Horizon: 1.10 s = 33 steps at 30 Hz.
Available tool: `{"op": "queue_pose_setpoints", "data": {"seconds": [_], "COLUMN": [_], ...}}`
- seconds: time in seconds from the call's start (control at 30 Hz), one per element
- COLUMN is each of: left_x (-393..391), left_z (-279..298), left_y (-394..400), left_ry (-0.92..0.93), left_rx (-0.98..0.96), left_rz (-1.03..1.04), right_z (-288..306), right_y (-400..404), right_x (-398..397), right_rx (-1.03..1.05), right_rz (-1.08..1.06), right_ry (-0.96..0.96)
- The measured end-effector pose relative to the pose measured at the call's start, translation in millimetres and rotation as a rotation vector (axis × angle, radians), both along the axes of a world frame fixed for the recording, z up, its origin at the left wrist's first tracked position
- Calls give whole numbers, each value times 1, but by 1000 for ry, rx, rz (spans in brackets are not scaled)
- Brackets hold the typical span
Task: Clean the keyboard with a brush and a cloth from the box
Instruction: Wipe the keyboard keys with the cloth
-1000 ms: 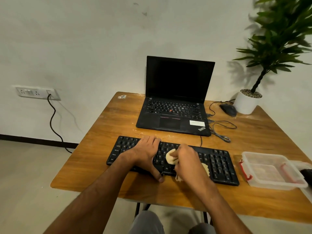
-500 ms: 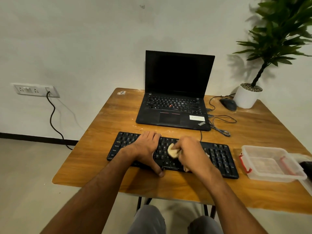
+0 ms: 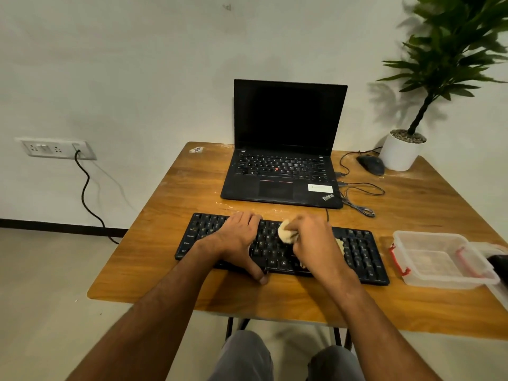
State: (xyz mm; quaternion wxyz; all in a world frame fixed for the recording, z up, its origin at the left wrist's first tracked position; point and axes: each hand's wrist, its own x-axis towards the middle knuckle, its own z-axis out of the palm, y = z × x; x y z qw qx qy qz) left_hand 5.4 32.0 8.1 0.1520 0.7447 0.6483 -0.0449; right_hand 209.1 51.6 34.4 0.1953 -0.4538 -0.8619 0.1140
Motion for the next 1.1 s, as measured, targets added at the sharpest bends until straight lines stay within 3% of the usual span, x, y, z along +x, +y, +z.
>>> {"op": "queue_pose_setpoints", "data": {"seconds": [0.27,0.47,0.63,0.87,0.97,1.1], "left_x": [0,3,-1,-7,-7,-7], "left_z": [-3,2,5,2,3,3], "left_y": [-1,-3,-12,-14,-16,-20], "left_ry": [18,7,-27,4,27,40], "left_rx": [4,-16,16,42,60,100], "left_rz": [-1,-5,-23,-81,-101,-108], "right_z": [-11,1,-10,5,-1,-11], "right_y": [-30,9,-20,0,17,9], "right_x": [-3,11,13,29,23,19], "right_rx": [-30,-35,-4,-198,-146,-36], "right_rz": [112,-145,-89,-116,-155,-121], "right_ry": [-78,60,-104,-45,22,-42]}}
